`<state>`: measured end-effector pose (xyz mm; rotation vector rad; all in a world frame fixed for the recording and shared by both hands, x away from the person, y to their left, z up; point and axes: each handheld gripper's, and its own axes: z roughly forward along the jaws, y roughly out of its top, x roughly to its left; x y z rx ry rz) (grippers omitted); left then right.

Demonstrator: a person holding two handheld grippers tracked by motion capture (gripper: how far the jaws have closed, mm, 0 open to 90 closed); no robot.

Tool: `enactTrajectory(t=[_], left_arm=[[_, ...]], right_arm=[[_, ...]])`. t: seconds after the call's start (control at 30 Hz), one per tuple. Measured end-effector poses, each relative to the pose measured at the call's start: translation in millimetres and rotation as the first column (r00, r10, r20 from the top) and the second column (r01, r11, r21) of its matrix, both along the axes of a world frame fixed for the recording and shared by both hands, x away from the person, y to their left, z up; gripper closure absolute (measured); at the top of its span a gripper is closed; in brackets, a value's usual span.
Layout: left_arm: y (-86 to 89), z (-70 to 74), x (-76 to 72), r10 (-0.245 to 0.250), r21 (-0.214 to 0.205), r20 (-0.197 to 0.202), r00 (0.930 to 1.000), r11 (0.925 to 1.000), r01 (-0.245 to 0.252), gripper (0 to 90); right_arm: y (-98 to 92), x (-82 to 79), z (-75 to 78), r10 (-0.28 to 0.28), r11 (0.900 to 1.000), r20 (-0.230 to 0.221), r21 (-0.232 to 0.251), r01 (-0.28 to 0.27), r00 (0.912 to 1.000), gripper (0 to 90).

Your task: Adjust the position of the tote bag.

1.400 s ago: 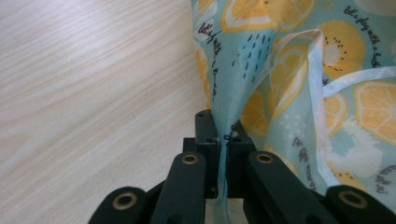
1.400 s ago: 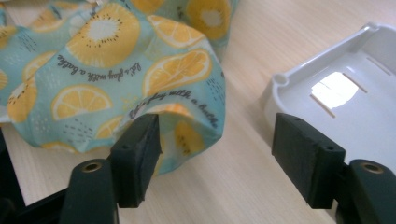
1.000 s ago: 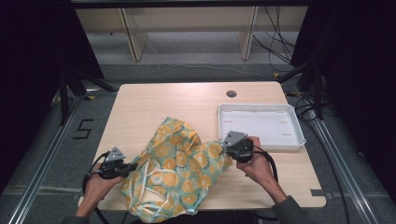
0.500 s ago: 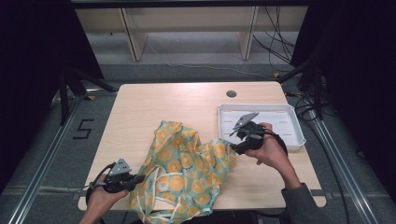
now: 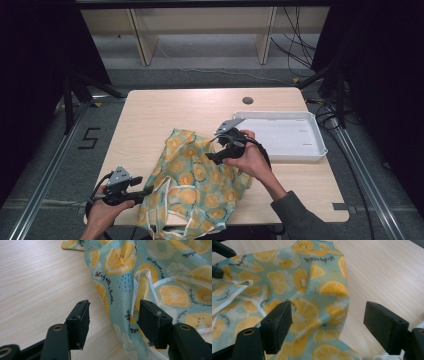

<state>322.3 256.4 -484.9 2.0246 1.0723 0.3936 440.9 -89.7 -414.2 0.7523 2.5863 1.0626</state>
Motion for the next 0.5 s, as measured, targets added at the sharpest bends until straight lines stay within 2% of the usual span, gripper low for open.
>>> enactTrajectory(t=[0.07,0.1,0.13,0.17,0.2,0.23,0.33,0.4,0.43,0.47,0.5], left_arm=[[-0.3,-0.6,-0.5,0.013,-0.001,0.001,0.9999,0.9999,-0.013,42.0],[-0.1,-1.1,-1.3,0.018,-0.007,0.001,0.9998,0.9998,-0.018,41.7],[-1.3,-1.9,-1.6,0.029,-0.027,0.002,0.9996,0.9992,-0.029,41.7],[-1.3,-1.9,-1.6,0.029,-0.027,0.002,0.9996,0.9992,-0.029,41.6],[2.7,-0.3,-1.2,0.003,0.017,-0.005,1.0,0.9998,-0.003,41.6],[2.5,-0.9,-1.6,0.009,0.012,-0.002,1.0,0.9999,-0.009,41.2],[1.3,-1.8,-1.8,0.018,-0.003,0.004,0.9998,0.9998,-0.018,41.1],[0.7,-1.9,-1.6,0.019,-0.004,0.003,0.9998,0.9998,-0.019,40.9],[1.7,-0.8,-2.3,0.006,0.025,-0.013,0.9999,0.9997,-0.006,40.8],[1.7,-0.8,-2.3,0.006,0.025,-0.013,0.9999,0.9997,-0.006,40.8],[-0.7,-2.8,-2.4,0.024,-0.002,-0.008,0.9997,0.9997,-0.024,40.7]], right_arm=[[4.7,2.5,-2.0,0.001,0.9998,0.002,-0.019,-0.001,1.0,21.3],[13.1,7.3,-6.8,0.011,0.9994,0.006,-0.032,-0.011,0.9999,23.3],[16.6,9.7,-9.0,0.016,0.9992,0.01,-0.037,-0.016,0.9998,24.9],[16.6,9.7,-9.0,0.016,0.9992,0.01,-0.037,-0.016,0.9998,24.9],[19.3,11.8,-11.3,0.02,0.9988,0.021,-0.045,-0.019,0.9996,26.1],[23.4,13.6,-14.2,0.001,0.9986,-0.001,-0.054,-0.001,1.0,26.9],[23.1,16.2,-14.6,0.001,0.999,0.008,-0.045,-0.001,1.0,29.1],[23.6,18.2,-15.1,0.007,0.999,0.011,-0.044,-0.007,0.9999,34.6],[24.0,19.0,-15.3,0.011,0.999,0.016,-0.044,-0.01,0.9998,38.4],[24.0,19.0,-15.3,0.011,0.999,0.016,-0.044,-0.01,0.9998,38.4],[25.2,21.6,-16.5,0.022,0.9991,0.006,-0.036,-0.022,0.9997,43.4]])
